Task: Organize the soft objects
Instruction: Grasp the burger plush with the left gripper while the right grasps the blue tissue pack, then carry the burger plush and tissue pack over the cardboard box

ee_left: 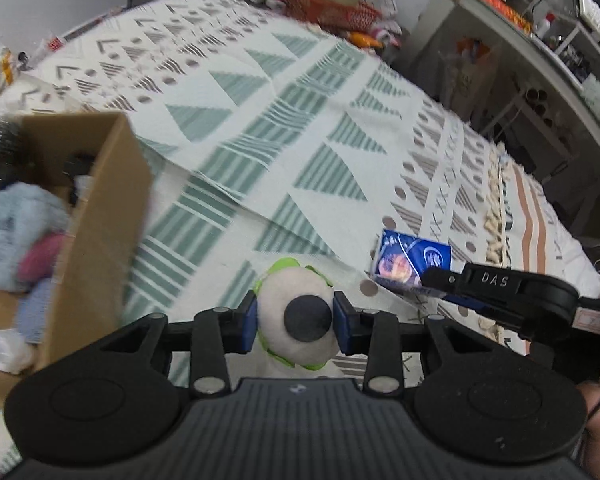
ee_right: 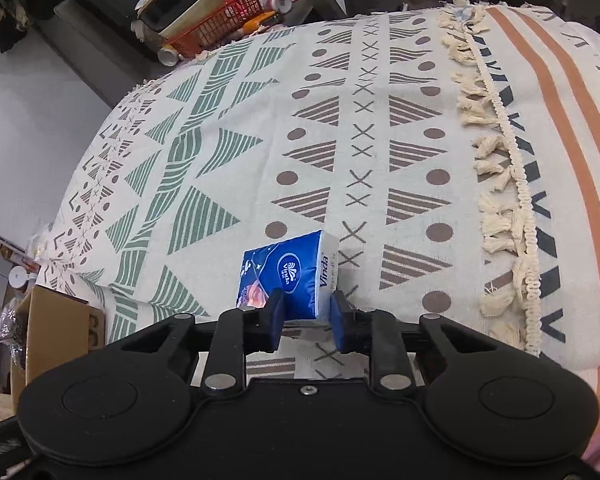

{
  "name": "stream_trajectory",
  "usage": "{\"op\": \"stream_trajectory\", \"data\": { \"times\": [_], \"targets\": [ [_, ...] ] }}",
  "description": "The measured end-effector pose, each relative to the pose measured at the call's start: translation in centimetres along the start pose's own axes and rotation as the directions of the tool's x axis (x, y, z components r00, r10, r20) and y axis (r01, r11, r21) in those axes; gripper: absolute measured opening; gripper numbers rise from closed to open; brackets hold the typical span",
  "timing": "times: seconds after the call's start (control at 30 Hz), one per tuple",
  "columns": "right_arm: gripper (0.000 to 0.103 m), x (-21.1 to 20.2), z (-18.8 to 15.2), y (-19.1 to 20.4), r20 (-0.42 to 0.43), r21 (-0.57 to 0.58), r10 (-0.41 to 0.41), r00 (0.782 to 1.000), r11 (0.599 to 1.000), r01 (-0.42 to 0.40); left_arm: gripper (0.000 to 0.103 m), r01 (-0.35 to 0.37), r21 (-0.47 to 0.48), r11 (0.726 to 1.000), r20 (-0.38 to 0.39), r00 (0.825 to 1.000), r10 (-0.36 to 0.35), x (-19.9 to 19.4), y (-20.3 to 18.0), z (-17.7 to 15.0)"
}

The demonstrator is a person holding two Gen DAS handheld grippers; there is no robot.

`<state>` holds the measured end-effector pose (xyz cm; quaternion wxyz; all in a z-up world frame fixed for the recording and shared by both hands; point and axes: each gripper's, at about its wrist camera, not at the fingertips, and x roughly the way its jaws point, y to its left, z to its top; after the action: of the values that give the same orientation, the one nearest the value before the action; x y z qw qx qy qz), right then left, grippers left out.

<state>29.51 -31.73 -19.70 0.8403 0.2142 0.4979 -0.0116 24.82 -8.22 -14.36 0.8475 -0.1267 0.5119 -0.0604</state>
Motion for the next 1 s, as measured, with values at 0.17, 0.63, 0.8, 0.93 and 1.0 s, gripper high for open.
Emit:
{"op": "stream_trajectory", "data": {
  "times": [0.17, 0.63, 0.8, 0.93, 1.0],
  "targets": [
    [0.019, -1.4, -0.4, 0.3, 0.026, 0.017, 0.034, 0.999, 0.999, -0.035, 0.037, -0.005, -0.038, 0.999, 0.039, 0.999, 0.006, -2.8, 1.9, 0.3],
    [0.019, -7.7, -1.6, 5.1, 0.118, -0.063, 0.092, 0.989, 0.994, -0.085, 0.037, -0.010, -0.127, 0.992, 0.171, 0.985, 0.032, -11.9, 7.9, 1.5],
    [0.019, -9.6, -2.3, 7.3, 0.138, -0.088, 0.115, 0.984, 0.991, -0.104, 0.037, -0.012, -0.149, 0.989, 0.204, 0.978, 0.042, -14.3, 10.1, 1.4],
    [0.019, -10.9, -3.0, 9.1, 0.149, -0.113, 0.142, 0.979, 0.986, -0.125, 0.037, -0.007, -0.168, 0.986, 0.227, 0.973, 0.045, -15.9, 12.0, 1.3],
    [0.019, -11.3, -3.2, 10.2, 0.150, -0.126, 0.151, 0.977, 0.983, -0.133, 0.037, -0.007, -0.185, 0.983, 0.232, 0.971, 0.051, -16.5, 13.1, 1.3]
  ]
}}
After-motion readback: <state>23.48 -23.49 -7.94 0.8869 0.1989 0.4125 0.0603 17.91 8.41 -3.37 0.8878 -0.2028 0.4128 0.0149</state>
